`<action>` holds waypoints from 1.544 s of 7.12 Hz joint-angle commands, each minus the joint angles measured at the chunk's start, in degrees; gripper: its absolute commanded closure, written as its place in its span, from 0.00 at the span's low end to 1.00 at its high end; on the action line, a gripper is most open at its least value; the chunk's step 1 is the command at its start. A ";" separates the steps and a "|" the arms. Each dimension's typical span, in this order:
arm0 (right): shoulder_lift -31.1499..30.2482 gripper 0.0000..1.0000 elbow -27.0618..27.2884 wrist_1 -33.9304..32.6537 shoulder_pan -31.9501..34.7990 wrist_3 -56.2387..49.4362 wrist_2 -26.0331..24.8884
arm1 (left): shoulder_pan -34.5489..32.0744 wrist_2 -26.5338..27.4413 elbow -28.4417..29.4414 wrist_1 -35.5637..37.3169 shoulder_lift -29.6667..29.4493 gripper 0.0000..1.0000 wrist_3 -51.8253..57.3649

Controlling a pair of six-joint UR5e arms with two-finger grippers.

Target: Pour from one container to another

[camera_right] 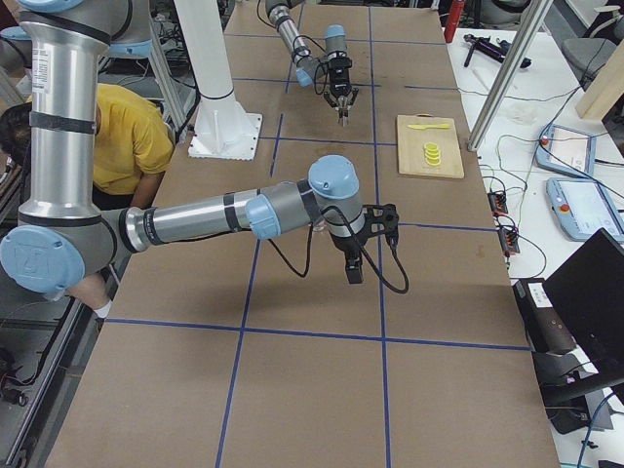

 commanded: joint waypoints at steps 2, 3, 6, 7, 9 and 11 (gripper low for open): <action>-0.22 0.00 5.57 9.83 -10.74 24.19 -3.75 | -0.61 -0.79 -0.04 -1.44 1.10 1.00 0.35; -0.83 0.00 9.24 10.13 -16.53 31.14 -8.55 | -0.61 -0.62 -0.04 -1.44 1.19 1.00 0.35; -7.83 0.00 14.55 20.00 -34.72 48.48 -29.97 | -0.61 -0.44 -0.04 -1.44 1.19 1.00 0.26; -11.43 0.00 14.46 25.46 -40.61 50.96 -38.22 | -0.61 -0.35 -0.04 -1.44 1.19 1.00 0.18; -12.43 0.00 14.46 26.92 -52.37 60.17 -55.69 | -0.61 -0.35 -0.04 -1.35 1.19 1.00 0.09; -13.75 0.00 13.59 26.49 -64.52 67.31 -73.90 | -0.61 -0.26 -0.04 -1.35 1.19 1.00 0.09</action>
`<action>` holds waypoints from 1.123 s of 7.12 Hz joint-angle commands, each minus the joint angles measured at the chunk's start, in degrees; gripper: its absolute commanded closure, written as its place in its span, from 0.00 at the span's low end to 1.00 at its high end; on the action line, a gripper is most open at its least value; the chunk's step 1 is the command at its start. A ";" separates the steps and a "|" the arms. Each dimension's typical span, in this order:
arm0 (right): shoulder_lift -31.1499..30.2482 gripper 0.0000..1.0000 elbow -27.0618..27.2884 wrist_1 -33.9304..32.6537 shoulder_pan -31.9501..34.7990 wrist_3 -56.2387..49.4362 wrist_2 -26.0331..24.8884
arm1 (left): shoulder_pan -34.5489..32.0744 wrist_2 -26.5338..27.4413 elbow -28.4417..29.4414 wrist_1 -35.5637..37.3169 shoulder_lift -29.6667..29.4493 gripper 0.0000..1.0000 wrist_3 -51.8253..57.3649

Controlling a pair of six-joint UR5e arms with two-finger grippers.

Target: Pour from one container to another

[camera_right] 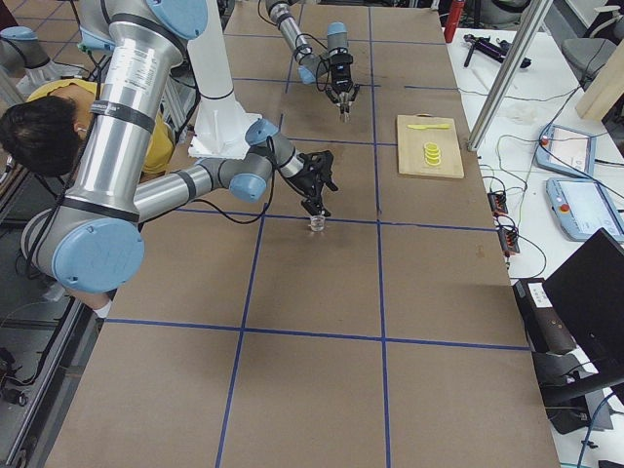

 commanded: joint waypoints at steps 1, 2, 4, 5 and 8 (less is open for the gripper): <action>-0.67 0.00 -3.46 -0.10 -12.59 7.76 -20.48 | 0.00 0.03 0.09 0.00 0.00 1.00 -0.01; -0.40 0.00 -5.49 -0.10 -16.04 8.84 -26.75 | 0.00 0.03 0.09 0.00 0.00 1.00 -0.01; 1.26 0.00 -8.48 -0.18 -19.75 9.90 -34.60 | 0.00 0.03 0.09 0.00 0.00 1.00 -0.01; 3.10 0.00 -10.59 -0.27 -20.29 9.90 -36.82 | 0.00 0.03 0.00 0.00 0.00 1.00 -0.01; 6.98 0.00 -17.45 -0.27 -21.34 9.90 -40.96 | 0.00 0.03 0.00 -0.09 0.00 1.00 -0.01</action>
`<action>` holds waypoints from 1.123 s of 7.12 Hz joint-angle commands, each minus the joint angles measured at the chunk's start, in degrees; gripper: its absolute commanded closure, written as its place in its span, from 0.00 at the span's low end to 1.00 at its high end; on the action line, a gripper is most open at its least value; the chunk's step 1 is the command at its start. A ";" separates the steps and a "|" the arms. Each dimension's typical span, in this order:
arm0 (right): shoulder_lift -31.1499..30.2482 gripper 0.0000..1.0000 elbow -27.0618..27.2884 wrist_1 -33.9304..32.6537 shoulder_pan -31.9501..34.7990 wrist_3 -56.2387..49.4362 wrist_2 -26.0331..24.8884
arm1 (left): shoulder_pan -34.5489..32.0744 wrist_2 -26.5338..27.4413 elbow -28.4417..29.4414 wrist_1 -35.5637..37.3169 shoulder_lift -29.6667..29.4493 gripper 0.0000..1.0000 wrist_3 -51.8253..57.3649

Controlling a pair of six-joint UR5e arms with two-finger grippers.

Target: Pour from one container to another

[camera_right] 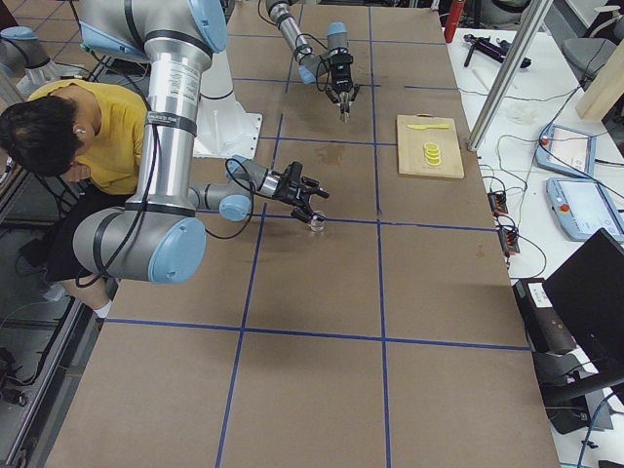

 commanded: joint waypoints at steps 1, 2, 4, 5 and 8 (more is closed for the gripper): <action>1.11 0.00 -3.55 0.00 -1.09 0.01 -2.05 | 0.00 0.00 -0.01 0.02 0.00 1.00 0.00; 1.11 0.00 -3.74 -0.27 -1.53 0.01 -2.49 | 0.00 0.00 -0.01 -0.07 0.00 1.00 0.00; 3.64 0.00 -5.65 -3.42 -1.98 0.01 -3.28 | 0.00 0.00 -0.01 -0.07 0.00 1.00 -0.09; 4.87 0.00 -8.28 -3.43 -2.07 0.01 -3.46 | 0.00 0.00 -0.01 0.02 0.00 1.00 -0.09; 5.15 0.00 -10.76 -3.43 -2.59 0.01 -3.46 | 0.00 0.00 -0.01 -0.07 0.00 1.00 -0.09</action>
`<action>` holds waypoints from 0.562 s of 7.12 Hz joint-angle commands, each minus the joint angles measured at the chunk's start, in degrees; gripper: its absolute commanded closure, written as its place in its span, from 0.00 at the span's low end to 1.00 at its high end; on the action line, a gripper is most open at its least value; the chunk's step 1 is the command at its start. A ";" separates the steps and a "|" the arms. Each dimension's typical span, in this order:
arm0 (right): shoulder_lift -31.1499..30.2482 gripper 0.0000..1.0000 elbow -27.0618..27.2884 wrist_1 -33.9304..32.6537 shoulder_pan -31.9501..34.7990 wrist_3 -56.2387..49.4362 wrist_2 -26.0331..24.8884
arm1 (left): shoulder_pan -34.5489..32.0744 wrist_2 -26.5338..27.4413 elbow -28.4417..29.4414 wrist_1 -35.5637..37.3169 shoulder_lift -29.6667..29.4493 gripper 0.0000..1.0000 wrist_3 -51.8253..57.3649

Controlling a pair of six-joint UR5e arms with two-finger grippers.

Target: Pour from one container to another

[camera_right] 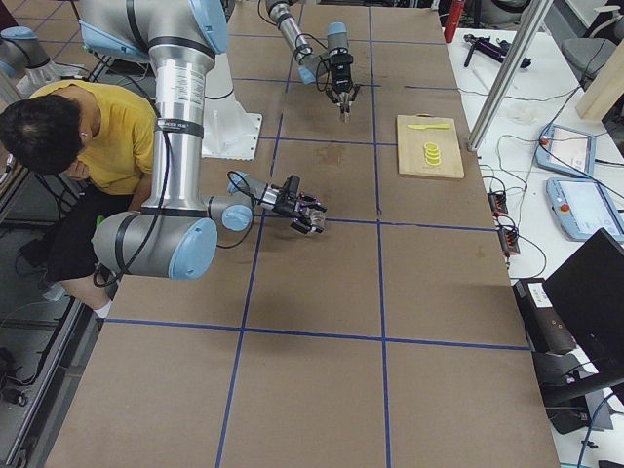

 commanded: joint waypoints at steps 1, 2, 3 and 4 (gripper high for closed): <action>0.11 0.00 -0.89 -0.02 -0.75 0.09 -0.19 | 0.00 0.00 0.00 -0.04 0.00 1.00 0.00; 0.11 0.00 -0.98 -0.02 -1.28 0.18 -0.97 | -0.09 0.00 0.00 -0.04 0.09 1.00 0.00; 0.11 0.00 -0.89 -0.02 -1.55 0.52 -1.07 | 0.00 0.00 0.00 -0.04 0.00 1.00 0.00; 0.11 0.01 -0.89 -0.02 -1.72 0.53 -1.07 | -0.09 0.00 0.00 -0.04 0.09 1.00 0.00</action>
